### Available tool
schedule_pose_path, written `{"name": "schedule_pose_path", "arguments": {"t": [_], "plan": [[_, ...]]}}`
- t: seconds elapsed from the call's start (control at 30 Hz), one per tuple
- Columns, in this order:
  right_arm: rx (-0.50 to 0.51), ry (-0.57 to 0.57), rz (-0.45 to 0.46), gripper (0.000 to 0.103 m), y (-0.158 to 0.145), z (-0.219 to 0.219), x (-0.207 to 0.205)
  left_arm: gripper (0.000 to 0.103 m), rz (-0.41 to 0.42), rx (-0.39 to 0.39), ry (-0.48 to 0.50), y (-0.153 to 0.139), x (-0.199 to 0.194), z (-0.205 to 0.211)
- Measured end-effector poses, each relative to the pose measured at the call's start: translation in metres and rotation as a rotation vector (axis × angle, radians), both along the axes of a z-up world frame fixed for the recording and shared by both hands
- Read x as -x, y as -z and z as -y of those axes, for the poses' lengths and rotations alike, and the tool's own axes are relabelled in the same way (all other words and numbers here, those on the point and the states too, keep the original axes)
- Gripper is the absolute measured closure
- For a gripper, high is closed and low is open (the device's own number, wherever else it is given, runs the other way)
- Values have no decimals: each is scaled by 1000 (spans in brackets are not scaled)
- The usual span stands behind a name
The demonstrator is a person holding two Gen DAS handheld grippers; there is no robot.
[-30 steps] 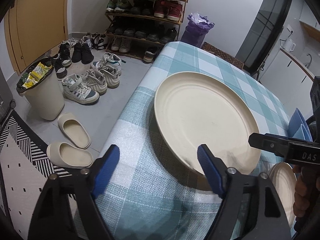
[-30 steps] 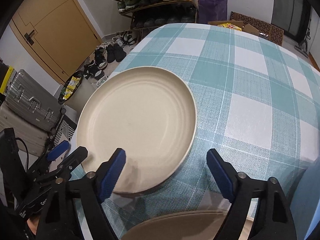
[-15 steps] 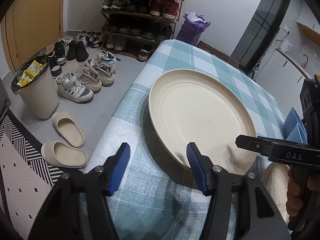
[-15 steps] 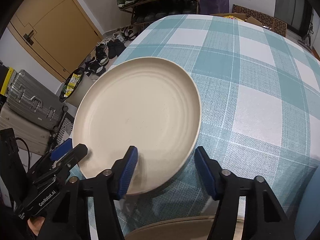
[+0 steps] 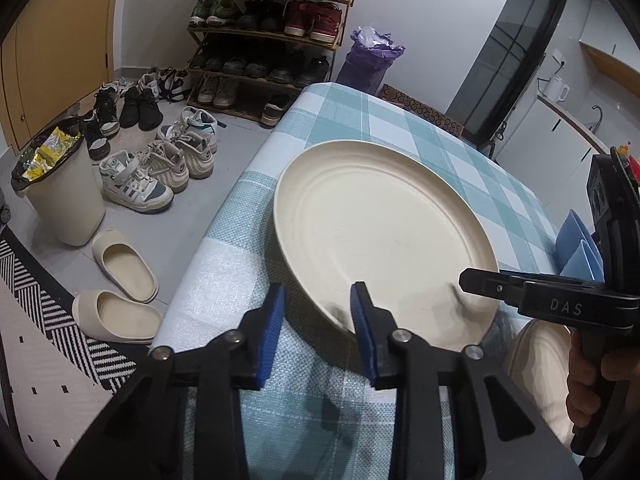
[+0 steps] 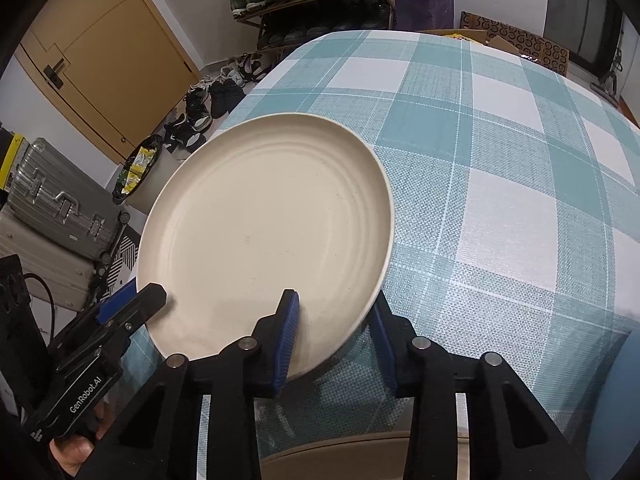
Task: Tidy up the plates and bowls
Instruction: 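Lift the cream plate with both grippers and carry it over the plate stack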
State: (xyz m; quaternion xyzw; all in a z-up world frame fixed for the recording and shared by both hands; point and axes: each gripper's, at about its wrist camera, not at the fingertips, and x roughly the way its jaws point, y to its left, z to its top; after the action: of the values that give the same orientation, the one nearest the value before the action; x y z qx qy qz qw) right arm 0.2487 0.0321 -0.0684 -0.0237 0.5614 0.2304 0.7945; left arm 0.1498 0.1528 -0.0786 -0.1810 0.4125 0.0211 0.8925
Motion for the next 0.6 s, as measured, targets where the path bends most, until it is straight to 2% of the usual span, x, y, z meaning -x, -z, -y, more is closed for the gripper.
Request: {"name": "schedule_pose_path", "arguments": {"t": [0.2, 0.6], "plan": [[26, -19, 40, 75, -7, 2, 7, 80, -4, -17, 0, -1, 0, 2], [68, -43, 67, 75, -8, -2, 12, 80, 9, -31, -3, -5, 2, 4]]}}
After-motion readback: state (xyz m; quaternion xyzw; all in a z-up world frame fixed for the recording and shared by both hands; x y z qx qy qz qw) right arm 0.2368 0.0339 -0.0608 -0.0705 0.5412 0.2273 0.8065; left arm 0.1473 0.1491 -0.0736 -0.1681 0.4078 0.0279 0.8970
